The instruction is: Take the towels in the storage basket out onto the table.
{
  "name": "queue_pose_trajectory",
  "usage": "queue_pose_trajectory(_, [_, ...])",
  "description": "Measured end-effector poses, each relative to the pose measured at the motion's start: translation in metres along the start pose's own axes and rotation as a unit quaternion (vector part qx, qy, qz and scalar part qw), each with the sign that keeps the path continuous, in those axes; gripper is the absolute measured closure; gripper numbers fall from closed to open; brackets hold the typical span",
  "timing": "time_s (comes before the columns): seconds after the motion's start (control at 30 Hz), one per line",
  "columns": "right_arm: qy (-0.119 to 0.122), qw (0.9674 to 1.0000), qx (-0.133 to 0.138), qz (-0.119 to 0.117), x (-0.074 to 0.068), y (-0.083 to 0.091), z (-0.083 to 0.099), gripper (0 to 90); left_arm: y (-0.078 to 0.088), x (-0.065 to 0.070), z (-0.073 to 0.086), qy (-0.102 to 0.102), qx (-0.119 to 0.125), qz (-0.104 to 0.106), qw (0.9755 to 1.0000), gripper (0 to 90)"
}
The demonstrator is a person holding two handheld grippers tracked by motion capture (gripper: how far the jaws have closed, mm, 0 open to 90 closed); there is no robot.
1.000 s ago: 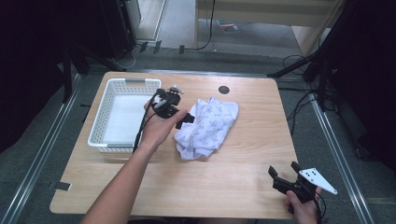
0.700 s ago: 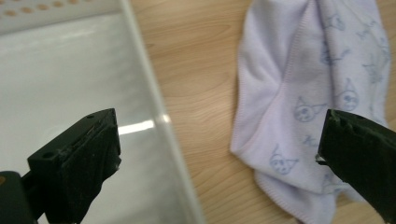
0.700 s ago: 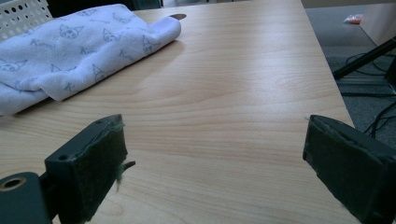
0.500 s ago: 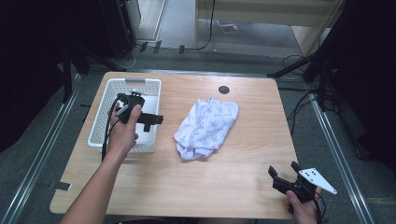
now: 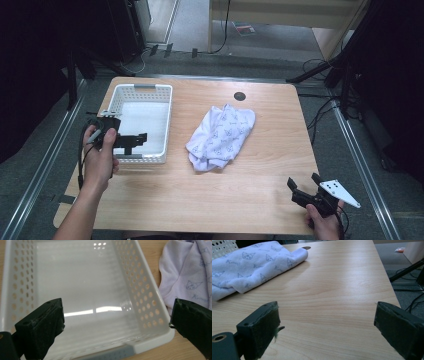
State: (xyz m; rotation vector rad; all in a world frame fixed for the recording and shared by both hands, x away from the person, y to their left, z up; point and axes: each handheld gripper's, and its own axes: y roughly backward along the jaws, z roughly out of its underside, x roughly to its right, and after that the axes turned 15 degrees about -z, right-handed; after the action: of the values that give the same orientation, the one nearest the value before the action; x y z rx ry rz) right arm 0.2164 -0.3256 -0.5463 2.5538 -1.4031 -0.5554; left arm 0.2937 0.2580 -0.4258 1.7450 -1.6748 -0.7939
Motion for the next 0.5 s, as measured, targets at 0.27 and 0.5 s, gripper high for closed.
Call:
queue_pose_trajectory(0.27, [0.000, 1.0000, 0.000, 0.001, 0.000, 0.000, 0.000, 6.6, 0.015, -0.037, 0.037, 0.031, 0.009, -0.010, 0.9994, 0.0])
queue_pose_trajectory(0.5, [0.000, 1.0000, -0.002, 0.004, 0.000, 0.000, 0.000, 6.7, 0.026, -0.071, 0.069, 0.059, 0.030, -0.024, 0.9975, 0.0])
